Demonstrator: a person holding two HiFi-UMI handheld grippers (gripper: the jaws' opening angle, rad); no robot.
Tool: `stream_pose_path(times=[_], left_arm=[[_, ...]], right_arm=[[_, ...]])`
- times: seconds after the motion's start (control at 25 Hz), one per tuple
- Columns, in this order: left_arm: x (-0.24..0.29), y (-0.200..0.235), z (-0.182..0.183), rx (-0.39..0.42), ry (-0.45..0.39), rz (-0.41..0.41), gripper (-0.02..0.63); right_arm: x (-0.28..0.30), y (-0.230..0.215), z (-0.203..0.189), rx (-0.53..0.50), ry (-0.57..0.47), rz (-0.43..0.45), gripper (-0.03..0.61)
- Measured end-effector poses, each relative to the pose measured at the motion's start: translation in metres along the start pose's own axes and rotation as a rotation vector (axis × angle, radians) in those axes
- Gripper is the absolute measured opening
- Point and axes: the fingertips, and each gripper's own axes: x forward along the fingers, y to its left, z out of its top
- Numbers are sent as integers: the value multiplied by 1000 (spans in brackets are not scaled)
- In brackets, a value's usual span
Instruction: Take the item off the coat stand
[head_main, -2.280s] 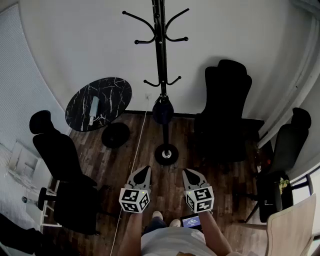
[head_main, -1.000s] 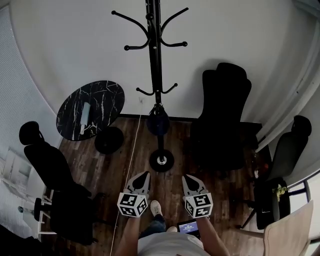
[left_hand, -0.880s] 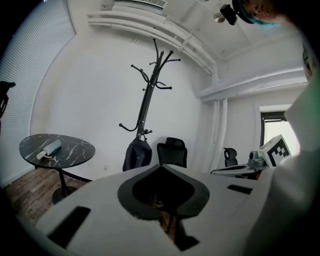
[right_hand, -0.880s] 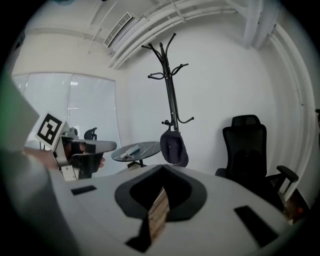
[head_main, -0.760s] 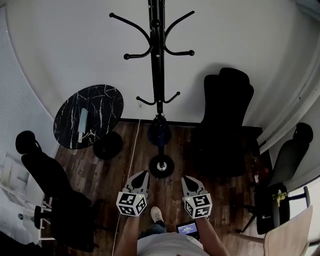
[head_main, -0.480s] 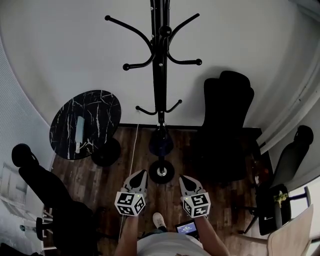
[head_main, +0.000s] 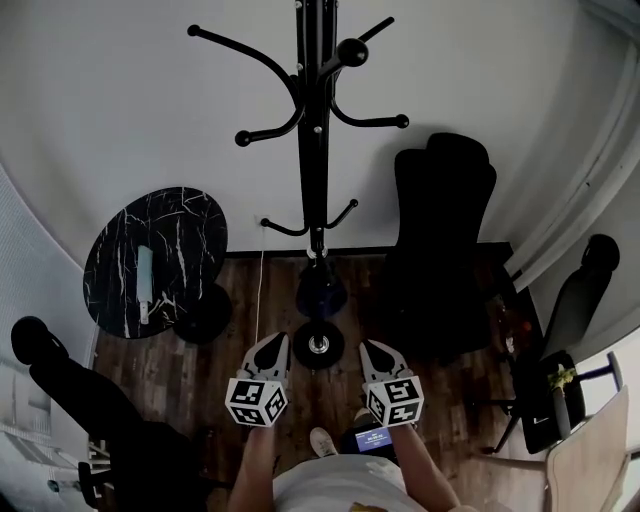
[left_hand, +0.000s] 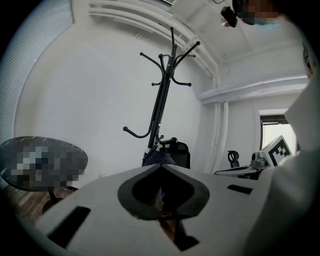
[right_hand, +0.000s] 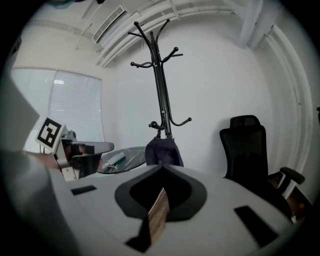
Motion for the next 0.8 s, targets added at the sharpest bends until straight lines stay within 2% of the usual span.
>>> stream_pose_path(times=[0.28, 0.52, 0.8], left_arm=[[8, -1, 0, -8, -3, -11, 20], [13, 1, 0, 17, 8, -12, 20], [22, -3, -4, -6, 18, -8, 20]], right_arm=[[1, -2, -7, 6, 12, -7, 12], [14, 2, -7, -81, 41, 6, 12], [16, -11, -8, -66, 40, 3, 12]])
